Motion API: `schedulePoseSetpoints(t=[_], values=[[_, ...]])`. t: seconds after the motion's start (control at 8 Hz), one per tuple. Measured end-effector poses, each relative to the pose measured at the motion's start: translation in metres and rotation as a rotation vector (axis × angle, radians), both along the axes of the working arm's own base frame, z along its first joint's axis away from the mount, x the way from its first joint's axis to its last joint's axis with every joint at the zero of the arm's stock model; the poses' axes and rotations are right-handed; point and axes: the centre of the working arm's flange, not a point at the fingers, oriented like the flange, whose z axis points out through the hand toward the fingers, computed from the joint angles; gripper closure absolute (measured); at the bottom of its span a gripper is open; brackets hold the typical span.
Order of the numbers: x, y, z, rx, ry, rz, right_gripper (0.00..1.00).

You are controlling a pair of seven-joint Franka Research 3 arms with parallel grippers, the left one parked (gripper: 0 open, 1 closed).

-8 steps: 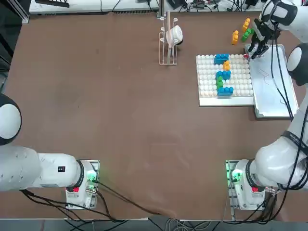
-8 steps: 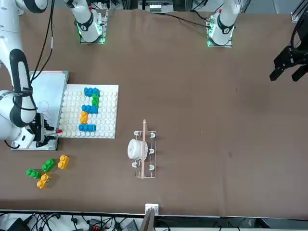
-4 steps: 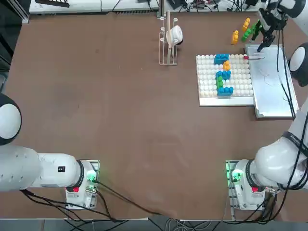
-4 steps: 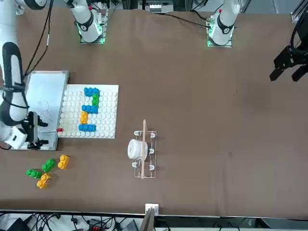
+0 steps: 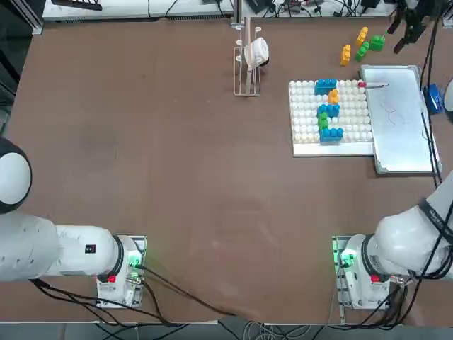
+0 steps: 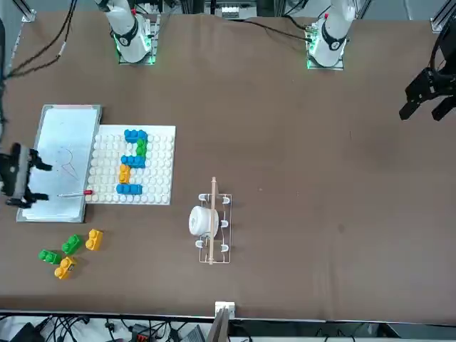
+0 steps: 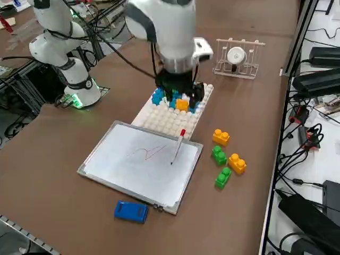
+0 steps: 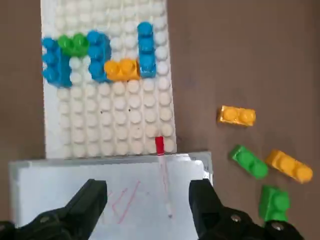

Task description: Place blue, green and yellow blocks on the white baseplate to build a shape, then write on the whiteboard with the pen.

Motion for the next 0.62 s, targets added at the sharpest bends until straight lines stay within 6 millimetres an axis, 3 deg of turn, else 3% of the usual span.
schedulePoseSetpoints(t=[0.25, 0.62], values=[[-0.013, 0.040, 0.055, -0.019, 0.010, -0.196, 0.00], [-0.029, 0.092, 0.105, -0.040, 0.030, -0.487, 0.00]])
